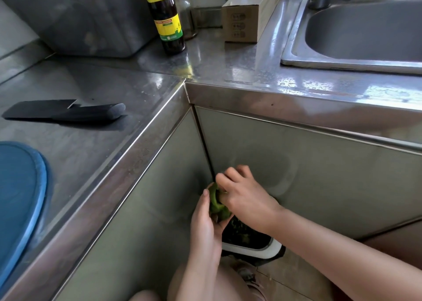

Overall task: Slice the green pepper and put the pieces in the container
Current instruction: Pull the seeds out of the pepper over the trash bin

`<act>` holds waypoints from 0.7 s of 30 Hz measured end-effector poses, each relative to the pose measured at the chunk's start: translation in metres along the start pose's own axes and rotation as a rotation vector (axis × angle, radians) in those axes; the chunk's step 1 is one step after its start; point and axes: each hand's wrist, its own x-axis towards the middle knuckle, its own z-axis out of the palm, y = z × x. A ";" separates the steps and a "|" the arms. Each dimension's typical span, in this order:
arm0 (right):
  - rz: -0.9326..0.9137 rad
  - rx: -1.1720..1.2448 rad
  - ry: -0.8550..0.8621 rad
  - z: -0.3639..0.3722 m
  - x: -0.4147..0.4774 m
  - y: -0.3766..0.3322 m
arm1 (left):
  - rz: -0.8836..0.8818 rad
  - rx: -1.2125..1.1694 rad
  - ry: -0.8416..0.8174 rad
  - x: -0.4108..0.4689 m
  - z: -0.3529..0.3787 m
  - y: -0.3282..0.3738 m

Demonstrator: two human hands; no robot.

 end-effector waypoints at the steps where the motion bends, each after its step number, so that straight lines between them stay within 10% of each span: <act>1: -0.003 -0.014 0.012 0.002 -0.002 -0.003 | -0.002 0.014 0.003 0.000 -0.001 0.000; 21: -0.005 0.041 0.024 0.007 -0.009 0.001 | -0.043 0.086 0.006 -0.005 0.000 0.001</act>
